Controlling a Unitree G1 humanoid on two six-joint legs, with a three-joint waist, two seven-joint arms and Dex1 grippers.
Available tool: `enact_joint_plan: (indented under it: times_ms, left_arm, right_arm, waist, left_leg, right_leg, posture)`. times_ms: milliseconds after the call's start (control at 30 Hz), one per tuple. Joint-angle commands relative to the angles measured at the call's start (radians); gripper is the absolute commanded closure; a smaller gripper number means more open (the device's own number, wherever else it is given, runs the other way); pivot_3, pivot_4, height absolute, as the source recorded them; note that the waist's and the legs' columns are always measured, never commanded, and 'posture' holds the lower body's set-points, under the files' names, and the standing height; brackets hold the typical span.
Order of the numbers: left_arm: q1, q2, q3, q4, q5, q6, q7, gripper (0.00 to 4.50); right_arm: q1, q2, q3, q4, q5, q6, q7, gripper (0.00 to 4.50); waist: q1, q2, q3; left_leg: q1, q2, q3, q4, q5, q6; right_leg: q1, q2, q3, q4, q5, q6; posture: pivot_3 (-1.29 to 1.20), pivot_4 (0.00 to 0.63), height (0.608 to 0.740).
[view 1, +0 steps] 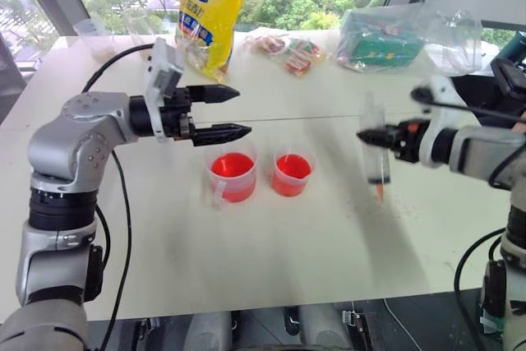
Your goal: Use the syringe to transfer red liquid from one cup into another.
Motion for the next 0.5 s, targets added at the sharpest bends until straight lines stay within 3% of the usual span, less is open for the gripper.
enact_joint_plan:
  times_ms: [33,367,500]
  left_arm:
    - [0.022,0.019,0.022,-0.07,-0.029,0.007,0.018,0.04]
    - [0.072,0.05,0.008,-0.141,-0.036,0.018,0.041,0.04]
    - [0.087,0.065,0.008,-0.156,-0.038,0.02,0.045,0.0]
  right_arm:
    - [-0.021,0.02,0.016,0.061,-0.041,0.042,0.01,3.15]
    - [-0.086,0.098,0.131,0.302,-0.2,0.027,0.058,3.15]
    - [-0.096,0.095,0.141,0.289,-0.221,0.033,0.096,1.23]
  waist:
    - [-0.001,0.0,0.0]
    - [0.001,-0.001,0.0]
    - [0.001,-0.001,0.0]
  left_leg:
    - [0.0,0.0,0.0,0.0,0.0,0.0]
    - [0.0,0.0,0.0,0.0,0.0,0.0]
    - [0.0,0.0,0.0,0.0,0.0,0.0]
  right_leg:
    - [0.0,0.0,0.0,0.0,0.0,0.0]
    - [0.0,0.001,0.0,0.0,0.0,0.0]
    - [0.0,0.001,0.0,0.0,0.0,0.0]
  posture:
    - [0.0,0.15,0.74]
    - [0.0,0.15,0.74]
    - [0.0,0.15,0.74]
